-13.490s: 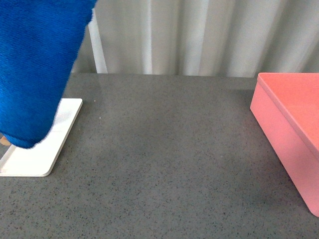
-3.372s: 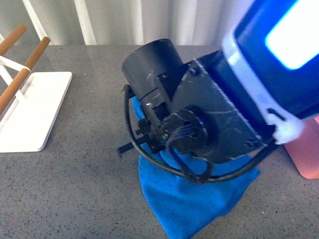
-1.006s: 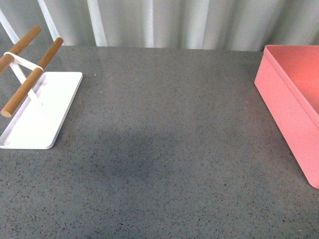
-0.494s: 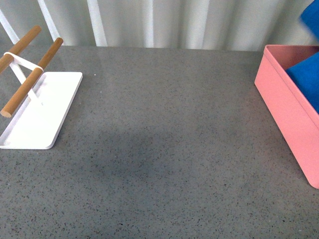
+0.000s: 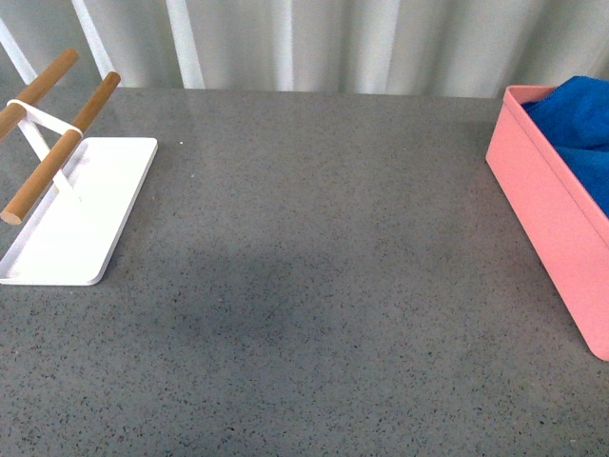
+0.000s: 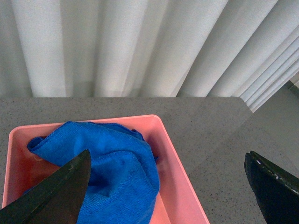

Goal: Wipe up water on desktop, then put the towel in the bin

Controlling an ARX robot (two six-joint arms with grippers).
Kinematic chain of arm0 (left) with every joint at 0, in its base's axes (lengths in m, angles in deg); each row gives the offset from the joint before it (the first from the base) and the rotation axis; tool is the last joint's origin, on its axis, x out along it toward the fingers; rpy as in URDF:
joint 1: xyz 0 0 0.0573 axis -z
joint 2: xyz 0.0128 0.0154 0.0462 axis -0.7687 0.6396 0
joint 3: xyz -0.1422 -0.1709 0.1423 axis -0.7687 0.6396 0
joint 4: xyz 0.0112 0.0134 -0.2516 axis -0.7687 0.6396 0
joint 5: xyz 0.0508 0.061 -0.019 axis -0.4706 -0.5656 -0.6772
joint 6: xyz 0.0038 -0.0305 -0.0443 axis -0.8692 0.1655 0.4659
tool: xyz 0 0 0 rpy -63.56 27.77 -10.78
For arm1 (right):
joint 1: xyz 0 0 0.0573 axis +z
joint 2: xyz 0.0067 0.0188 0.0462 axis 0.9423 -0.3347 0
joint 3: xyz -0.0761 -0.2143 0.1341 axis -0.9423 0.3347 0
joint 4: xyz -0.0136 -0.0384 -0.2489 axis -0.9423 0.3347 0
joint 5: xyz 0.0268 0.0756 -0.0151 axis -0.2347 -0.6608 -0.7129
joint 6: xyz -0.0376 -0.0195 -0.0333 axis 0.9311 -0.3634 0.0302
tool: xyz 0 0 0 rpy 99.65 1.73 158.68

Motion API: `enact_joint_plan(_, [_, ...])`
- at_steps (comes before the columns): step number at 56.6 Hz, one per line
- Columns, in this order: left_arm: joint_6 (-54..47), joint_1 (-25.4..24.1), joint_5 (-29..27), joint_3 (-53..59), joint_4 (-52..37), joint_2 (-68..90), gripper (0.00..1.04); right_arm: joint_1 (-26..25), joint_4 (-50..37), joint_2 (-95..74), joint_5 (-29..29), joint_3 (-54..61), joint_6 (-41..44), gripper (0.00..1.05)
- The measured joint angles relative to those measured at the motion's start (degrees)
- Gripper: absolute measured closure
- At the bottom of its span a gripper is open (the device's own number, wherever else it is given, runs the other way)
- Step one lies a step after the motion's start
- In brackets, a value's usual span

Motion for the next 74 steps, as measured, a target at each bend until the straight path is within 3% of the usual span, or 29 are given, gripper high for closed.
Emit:
enact_joint_plan(6, [0.0,0.0,0.0,0.0,0.0,0.0,0.07,-0.3,-1.4,-0.1,-1.9,0.3,-0.8,0.08])
enact_joint_plan(11, [0.0,0.0,-0.1,0.0,0.0,0.0,0.07,-1.2,-16.0,0.4,-17.6,5.8,-6.7,0.24])
enact_joint_plan(14, [0.0,0.0,0.0,0.0,0.0,0.0,0.07,-1.0,-21.4,2.4,-21.8,10.1,-9.0,0.34])
enact_joint_plan(36, [0.0,0.0,0.0,0.0,0.0,0.0,0.07,1.6,-25.2,17.2,-20.0,28.5,-11.7,1.02])
enact_joint_plan(39, [0.0,0.0,0.0,0.0,0.0,0.0,0.07,3.1,-25.0,19.2,-17.3,30.1,-11.8,1.01])
enact_joint_plan(46, [0.0,0.0,0.0,0.0,0.0,0.0,0.07,4.9,-23.8,23.8,-17.3,33.5,-11.8,1.01])
enact_joint_plan(60, [0.0,0.0,0.0,0.0,0.0,0.0,0.07,5.0,-19.6,32.6,-16.9,38.3,-11.9,1.01])
enact_joint_plan(65, [0.0,0.0,0.0,0.0,0.0,0.0,0.07,5.0,-22.1,33.3,-16.9,40.8,-11.9,1.01])
enact_joint_plan(74, [0.0,0.0,0.0,0.0,0.0,0.0,0.07,5.0,-16.1,40.7,-16.9,43.0,-11.9,1.01])
